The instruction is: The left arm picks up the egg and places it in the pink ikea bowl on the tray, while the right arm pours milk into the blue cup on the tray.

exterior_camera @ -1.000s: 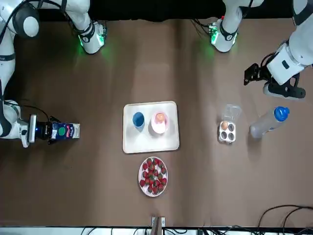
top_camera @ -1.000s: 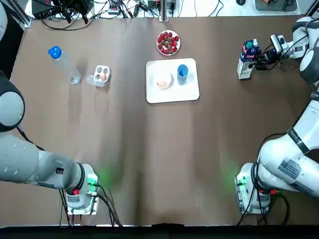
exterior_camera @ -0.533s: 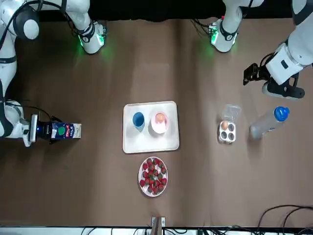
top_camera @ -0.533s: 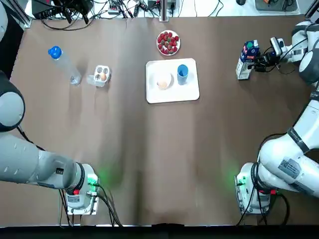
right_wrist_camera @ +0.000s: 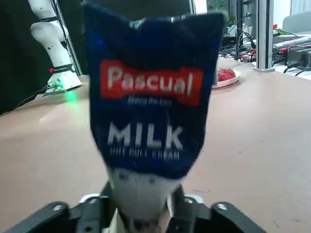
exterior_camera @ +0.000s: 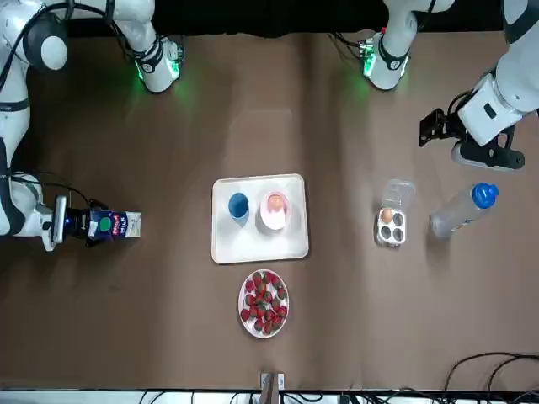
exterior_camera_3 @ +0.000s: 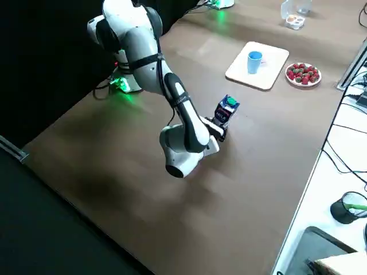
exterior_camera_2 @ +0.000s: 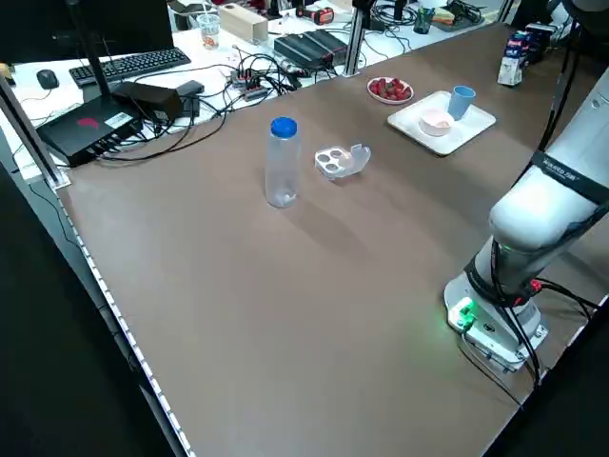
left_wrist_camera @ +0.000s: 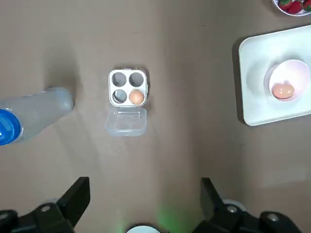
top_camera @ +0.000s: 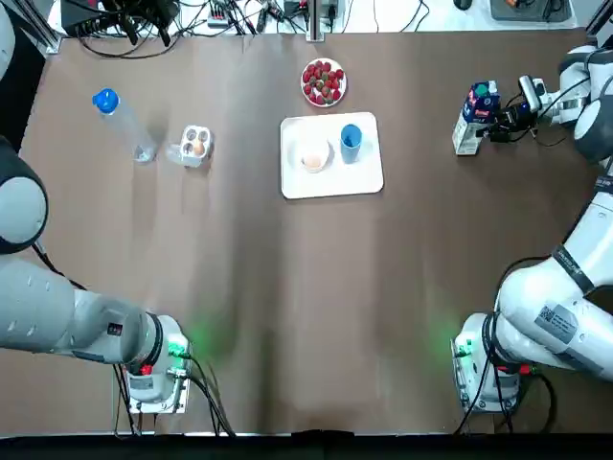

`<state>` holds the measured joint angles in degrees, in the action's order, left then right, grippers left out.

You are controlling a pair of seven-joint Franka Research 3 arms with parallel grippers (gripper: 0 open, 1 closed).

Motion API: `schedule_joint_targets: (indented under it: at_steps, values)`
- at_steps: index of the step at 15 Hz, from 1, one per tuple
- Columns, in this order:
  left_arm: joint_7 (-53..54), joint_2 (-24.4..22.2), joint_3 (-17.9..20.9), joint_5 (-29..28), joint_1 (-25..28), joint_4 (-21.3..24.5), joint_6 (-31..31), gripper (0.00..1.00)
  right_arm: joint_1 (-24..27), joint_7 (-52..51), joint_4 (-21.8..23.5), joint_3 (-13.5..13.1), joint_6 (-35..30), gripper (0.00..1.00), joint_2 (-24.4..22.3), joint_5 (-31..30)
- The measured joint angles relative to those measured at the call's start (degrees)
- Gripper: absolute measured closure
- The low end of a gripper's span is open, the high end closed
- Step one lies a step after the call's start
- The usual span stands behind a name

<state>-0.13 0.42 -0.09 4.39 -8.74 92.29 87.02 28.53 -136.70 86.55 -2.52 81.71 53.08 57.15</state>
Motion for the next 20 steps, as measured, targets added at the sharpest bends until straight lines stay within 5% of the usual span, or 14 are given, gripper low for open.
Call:
schedule_joint_targets:
  at_steps: [4,5,8,11,20]
  values:
    - [0.0,0.0,0.0,0.0,0.0,0.0,0.0,0.0,0.33,-0.08,-0.01,0.0,-0.15,0.37,0.0,0.0]
    - [0.0,0.0,0.0,0.0,0.0,0.0,0.0,0.0,0.36,-0.1,-0.02,0.0,-0.15,0.19,0.0,0.0]
    - [-0.01,0.0,0.0,0.0,0.0,0.0,0.0,0.0,0.42,-0.1,-0.04,0.0,-0.15,0.16,0.0,0.0]
    - [-0.01,0.0,0.01,-1.09,0.0,0.0,0.0,0.0,0.49,-0.1,-0.09,0.0,-0.16,0.0,0.0,0.01]
    - [-0.26,0.0,0.01,-2.4,-0.03,-0.01,1.25,0.0,3.29,-0.07,-0.29,-0.09,-0.17,0.0,0.0,-0.34]
